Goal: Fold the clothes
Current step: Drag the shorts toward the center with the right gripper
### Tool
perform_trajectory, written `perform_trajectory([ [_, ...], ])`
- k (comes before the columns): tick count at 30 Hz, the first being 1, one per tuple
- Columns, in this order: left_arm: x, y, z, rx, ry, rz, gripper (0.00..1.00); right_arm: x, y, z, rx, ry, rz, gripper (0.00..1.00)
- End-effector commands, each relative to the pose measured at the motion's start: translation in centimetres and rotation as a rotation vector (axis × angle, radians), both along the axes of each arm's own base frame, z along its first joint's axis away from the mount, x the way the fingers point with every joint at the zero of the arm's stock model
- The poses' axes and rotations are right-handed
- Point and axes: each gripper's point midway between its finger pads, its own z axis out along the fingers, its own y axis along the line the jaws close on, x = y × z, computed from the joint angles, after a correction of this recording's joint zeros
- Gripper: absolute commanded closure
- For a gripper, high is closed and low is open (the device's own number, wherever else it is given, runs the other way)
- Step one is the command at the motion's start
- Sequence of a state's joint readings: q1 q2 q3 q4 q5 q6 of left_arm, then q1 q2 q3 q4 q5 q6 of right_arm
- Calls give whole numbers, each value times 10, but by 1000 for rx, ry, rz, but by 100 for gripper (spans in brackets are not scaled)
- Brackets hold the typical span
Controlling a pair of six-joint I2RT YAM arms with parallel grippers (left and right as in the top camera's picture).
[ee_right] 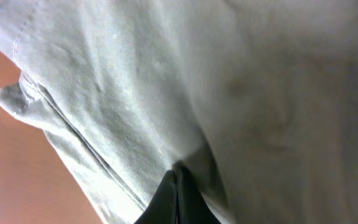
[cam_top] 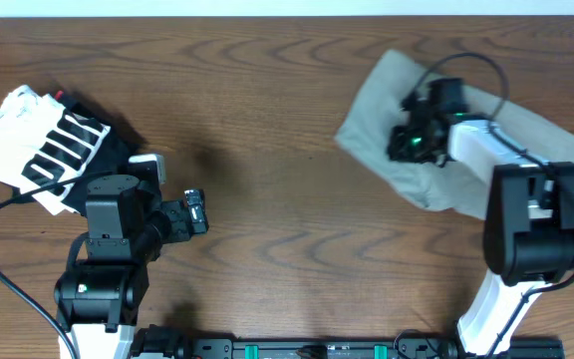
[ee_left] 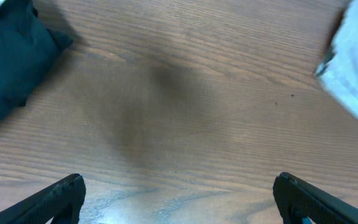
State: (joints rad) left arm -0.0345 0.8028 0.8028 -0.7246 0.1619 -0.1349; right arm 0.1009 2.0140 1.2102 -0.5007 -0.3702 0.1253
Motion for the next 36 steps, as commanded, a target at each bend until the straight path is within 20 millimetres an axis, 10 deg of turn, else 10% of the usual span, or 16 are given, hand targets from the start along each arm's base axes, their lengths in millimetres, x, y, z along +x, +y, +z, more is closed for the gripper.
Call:
perform_trajectory([
  [1, 3, -3, 8, -16, -20, -4, 2, -83, 31, -62, -66, 277, 116, 99],
  [12, 2, -3, 8, -17, -20, -5, 2, -129, 112, -35, -87, 296, 378, 99],
  [18, 3, -15, 10, -70, -19, -57, 2, -99, 133, 19, -73, 145, 399, 96],
  [21, 8, -29, 7, -126, -4, -110, 2, -73, 128, 75, -88, 10, 365, 90],
  [24, 17, -40, -1, -175, 30, -149, 2, -54, 116, 134, -97, -128, 316, 54],
  [27, 30, -55, -15, -261, 88, -172, 2, -47, 94, 183, -118, -245, 254, 46],
  [36, 66, -111, -91, -359, 288, -249, 1, -62, 20, 227, -195, -278, 91, 44],
])
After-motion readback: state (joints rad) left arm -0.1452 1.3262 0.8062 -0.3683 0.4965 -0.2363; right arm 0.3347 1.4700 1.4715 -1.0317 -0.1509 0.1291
